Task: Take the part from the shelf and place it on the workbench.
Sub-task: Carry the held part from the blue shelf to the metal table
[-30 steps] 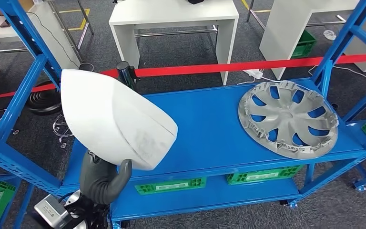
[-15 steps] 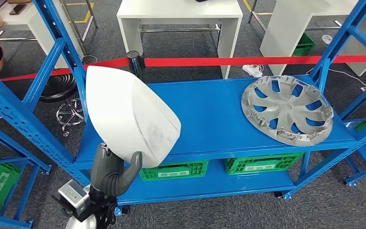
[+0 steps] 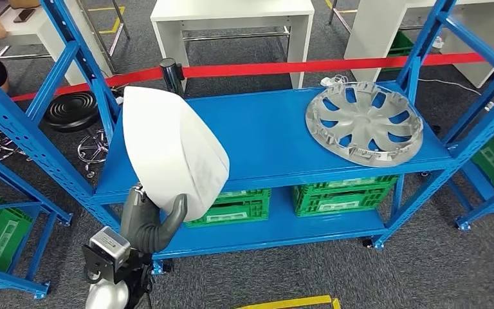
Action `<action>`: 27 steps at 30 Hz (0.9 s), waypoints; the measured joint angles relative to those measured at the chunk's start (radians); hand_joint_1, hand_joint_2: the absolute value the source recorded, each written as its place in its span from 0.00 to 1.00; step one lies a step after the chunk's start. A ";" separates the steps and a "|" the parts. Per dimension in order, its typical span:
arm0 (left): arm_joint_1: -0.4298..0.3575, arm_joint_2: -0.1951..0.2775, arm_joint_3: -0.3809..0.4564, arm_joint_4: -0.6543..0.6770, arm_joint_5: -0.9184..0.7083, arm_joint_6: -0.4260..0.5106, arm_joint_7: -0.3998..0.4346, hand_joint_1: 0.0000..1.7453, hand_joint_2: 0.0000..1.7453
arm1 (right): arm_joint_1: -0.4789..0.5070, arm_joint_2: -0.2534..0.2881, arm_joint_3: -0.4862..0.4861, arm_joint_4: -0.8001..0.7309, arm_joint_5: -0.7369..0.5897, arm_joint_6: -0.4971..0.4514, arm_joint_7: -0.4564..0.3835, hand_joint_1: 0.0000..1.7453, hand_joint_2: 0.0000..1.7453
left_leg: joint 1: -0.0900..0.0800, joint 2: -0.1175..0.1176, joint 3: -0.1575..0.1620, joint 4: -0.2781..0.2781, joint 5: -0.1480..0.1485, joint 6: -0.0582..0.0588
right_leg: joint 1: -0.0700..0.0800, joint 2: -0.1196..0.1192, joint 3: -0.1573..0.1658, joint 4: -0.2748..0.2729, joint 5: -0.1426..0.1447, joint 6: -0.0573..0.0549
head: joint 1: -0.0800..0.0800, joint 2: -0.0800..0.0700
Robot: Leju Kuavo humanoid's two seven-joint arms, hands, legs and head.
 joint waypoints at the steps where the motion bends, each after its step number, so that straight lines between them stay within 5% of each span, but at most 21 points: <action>1: 0.006 0.003 0.008 -0.005 -0.008 0.002 0.004 1.00 1.00 | -0.001 0.005 0.000 0.000 0.004 0.002 0.006 0.00 0.00 | 0.000 0.000 -0.011 0.063 -0.047 -0.003 | 0.000 0.000 -0.015 0.001 0.012 -0.001 | 0.000 0.000; 2: 0.013 0.005 0.015 -0.011 -0.014 0.002 0.010 1.00 1.00 | -0.001 0.010 0.000 0.000 0.007 0.002 0.016 0.00 0.00 | 0.000 0.000 -0.015 0.118 -0.072 -0.005 | 0.001 -0.001 -0.030 0.002 0.024 -0.001 | -0.001 0.000; 4: 0.029 0.011 0.024 -0.025 -0.022 0.000 0.020 1.00 1.00 | 0.000 0.016 0.000 0.000 0.007 0.001 0.040 0.00 0.00 | 0.000 0.000 0.014 0.150 -0.050 -0.004 | 0.002 -0.004 -0.060 0.004 0.047 0.003 | -0.001 0.000; 6: 0.038 0.015 0.029 -0.036 -0.023 -0.008 0.025 1.00 1.00 | 0.001 0.019 -0.001 0.000 0.002 -0.008 0.066 0.00 0.00 | 0.000 -0.001 0.106 0.052 -0.007 0.004 | 0.002 -0.005 -0.085 0.006 0.069 0.009 | -0.001 0.000; 8: 0.039 0.016 0.031 -0.042 -0.022 -0.019 0.026 1.00 1.00 | 0.000 0.020 -0.004 0.000 -0.009 -0.021 0.088 0.00 0.00 | -0.005 -0.003 0.209 -0.090 -0.017 0.014 | 0.004 -0.005 -0.099 0.006 0.089 0.019 | 0.000 0.000; 10: 0.039 0.017 0.031 -0.044 -0.019 -0.023 0.024 1.00 1.00 | 0.000 0.020 -0.010 0.000 -0.021 -0.032 0.101 0.00 0.00 | -0.011 -0.004 0.240 -0.151 -0.032 0.025 | 0.004 -0.004 -0.103 0.000 0.109 0.031 | -0.001 0.000; 12: 0.040 0.017 0.032 -0.045 -0.017 -0.022 0.021 1.00 1.00 | 0.002 0.020 -0.019 0.000 -0.029 -0.038 0.108 0.00 0.00 | -0.009 -0.001 0.223 -0.154 -0.016 0.043 | 0.002 -0.003 -0.107 0.000 0.114 0.044 | -0.003 0.000; 13: 0.042 0.017 0.033 -0.045 -0.014 -0.021 0.018 1.00 1.00 | 0.003 0.020 -0.024 0.000 -0.028 -0.037 0.110 0.00 0.00 | -0.007 0.001 0.213 -0.155 -0.005 0.052 | 0.001 -0.001 -0.114 0.015 0.092 0.049 | -0.002 0.000; 17: 0.064 0.017 0.037 -0.046 -0.005 -0.014 0.009 1.00 1.00 | 0.005 0.024 -0.027 0.000 0.007 -0.025 0.109 0.00 0.00 | -0.009 0.007 0.156 -0.152 0.043 0.069 | 0.000 0.000 -0.162 0.224 -0.085 0.056 | 0.001 0.000; 19: 0.077 0.017 0.038 -0.045 -0.005 -0.011 0.008 1.00 1.00 | 0.006 0.026 -0.024 0.000 0.018 -0.024 0.109 0.00 0.00 | -0.010 0.008 0.120 -0.144 0.068 0.068 | 0.000 0.000 -0.147 0.279 -0.069 0.056 | 0.001 0.000; 21: 0.083 0.017 0.038 -0.046 -0.005 -0.010 0.007 1.00 1.00 | 0.005 0.028 -0.023 0.000 0.022 -0.025 0.109 0.00 0.00 | -0.010 0.008 0.084 -0.132 0.089 0.063 | 0.000 0.000 -0.067 0.206 -0.016 0.051 | 0.001 0.000; 24: 0.093 0.018 0.041 -0.051 -0.010 0.000 0.000 1.00 1.00 | 0.002 0.029 -0.022 0.000 0.024 -0.034 0.095 0.00 0.00 | -0.013 0.009 0.054 -0.116 0.113 0.047 | 0.009 0.001 0.062 0.018 -0.044 0.038 | 0.001 0.000; 27: 0.114 0.022 0.050 -0.055 -0.016 0.010 -0.018 1.00 1.00 | 0.005 0.030 -0.021 0.000 0.026 -0.049 0.077 0.00 0.00 | -0.009 0.010 0.048 -0.119 0.131 0.027 | 0.012 0.000 0.059 -0.013 -0.041 0.022 | 0.002 0.000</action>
